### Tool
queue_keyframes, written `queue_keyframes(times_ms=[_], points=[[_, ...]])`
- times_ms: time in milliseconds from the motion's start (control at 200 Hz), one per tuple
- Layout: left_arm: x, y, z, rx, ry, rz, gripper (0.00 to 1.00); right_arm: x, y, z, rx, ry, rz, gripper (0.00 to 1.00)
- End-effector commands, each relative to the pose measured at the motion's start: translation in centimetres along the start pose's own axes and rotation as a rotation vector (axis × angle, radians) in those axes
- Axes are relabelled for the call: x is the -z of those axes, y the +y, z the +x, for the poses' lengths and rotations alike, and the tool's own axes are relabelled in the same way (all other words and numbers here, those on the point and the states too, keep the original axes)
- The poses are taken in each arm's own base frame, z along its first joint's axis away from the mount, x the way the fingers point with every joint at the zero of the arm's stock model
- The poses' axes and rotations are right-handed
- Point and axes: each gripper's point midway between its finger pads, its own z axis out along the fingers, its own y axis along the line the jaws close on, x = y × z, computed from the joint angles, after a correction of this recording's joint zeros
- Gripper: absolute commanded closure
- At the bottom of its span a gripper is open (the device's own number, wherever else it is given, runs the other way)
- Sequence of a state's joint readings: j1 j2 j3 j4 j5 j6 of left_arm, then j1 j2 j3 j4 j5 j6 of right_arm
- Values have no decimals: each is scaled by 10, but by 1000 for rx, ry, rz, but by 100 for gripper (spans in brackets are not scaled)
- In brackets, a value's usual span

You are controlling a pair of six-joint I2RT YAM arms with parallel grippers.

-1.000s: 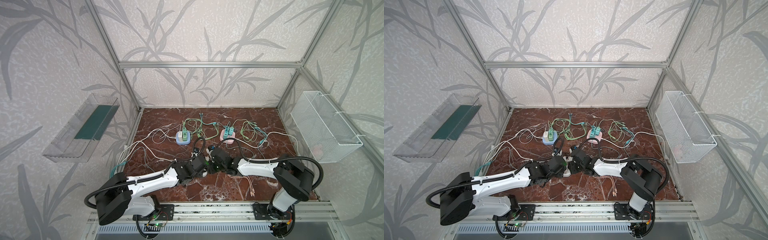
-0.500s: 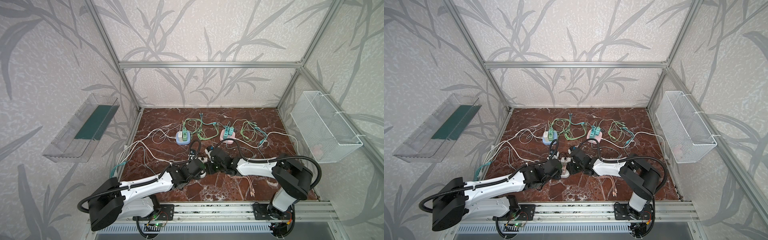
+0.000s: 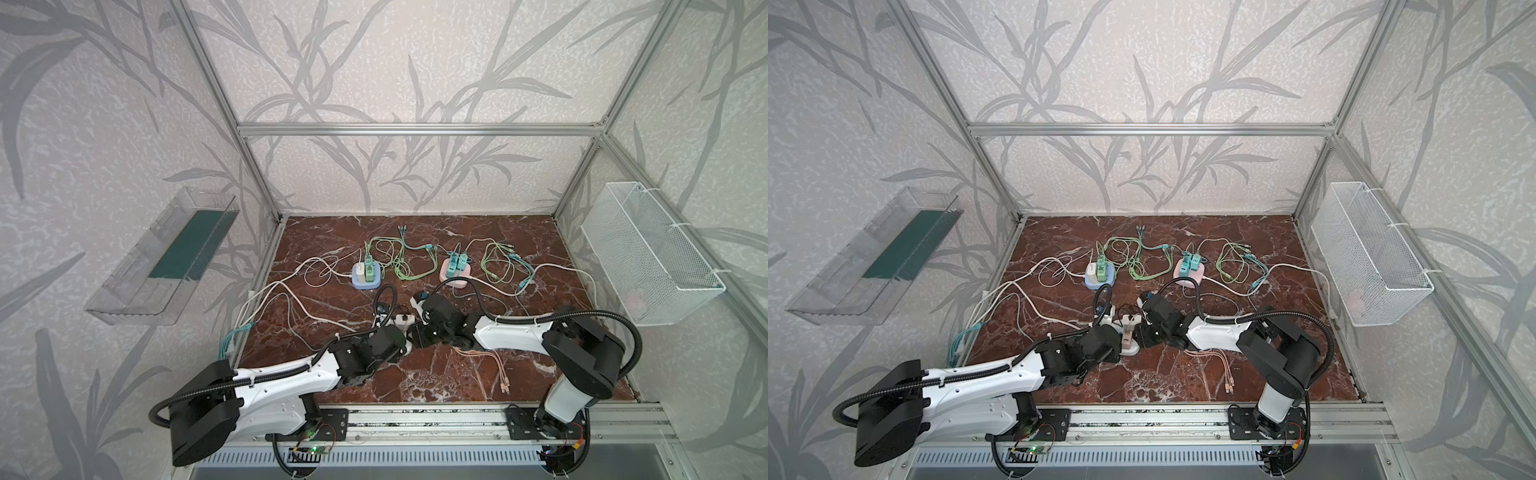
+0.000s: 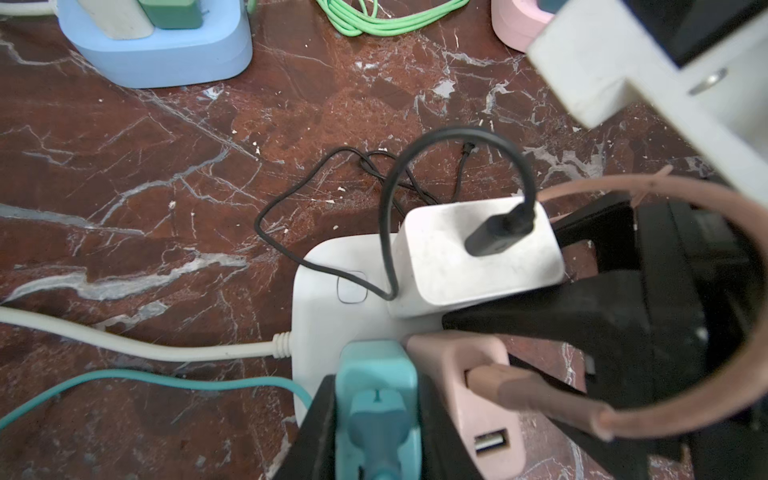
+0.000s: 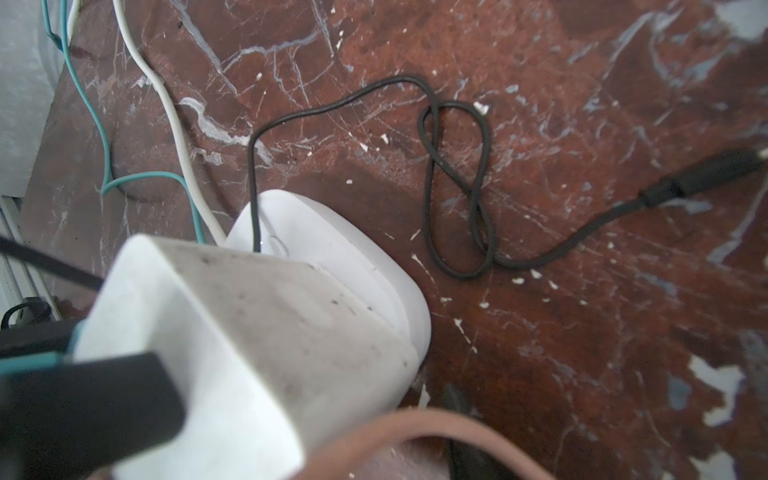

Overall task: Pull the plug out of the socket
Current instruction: 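Pull the teal plug out of the white strip toward the robot with the left gripper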

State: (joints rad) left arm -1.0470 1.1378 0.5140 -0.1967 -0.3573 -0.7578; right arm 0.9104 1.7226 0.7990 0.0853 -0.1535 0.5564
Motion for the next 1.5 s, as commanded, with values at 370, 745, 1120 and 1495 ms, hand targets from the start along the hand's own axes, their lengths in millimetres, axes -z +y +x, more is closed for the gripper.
queue_keyframes(times_ms=[370, 745, 1120, 1495], points=[[35, -67, -10, -5, -26, 308, 92, -13, -87, 127, -42, 403, 301, 50], [19, -78, -26, -36, -19, 301, 90, -8, -87, 126, -23, 401, 307, 50], [12, -68, -35, -17, 17, 307, 91, -8, -89, 125, -8, 390, 329, 50], [28, -59, -32, -11, -27, 256, 92, -7, -97, 120, -61, 374, 358, 50]])
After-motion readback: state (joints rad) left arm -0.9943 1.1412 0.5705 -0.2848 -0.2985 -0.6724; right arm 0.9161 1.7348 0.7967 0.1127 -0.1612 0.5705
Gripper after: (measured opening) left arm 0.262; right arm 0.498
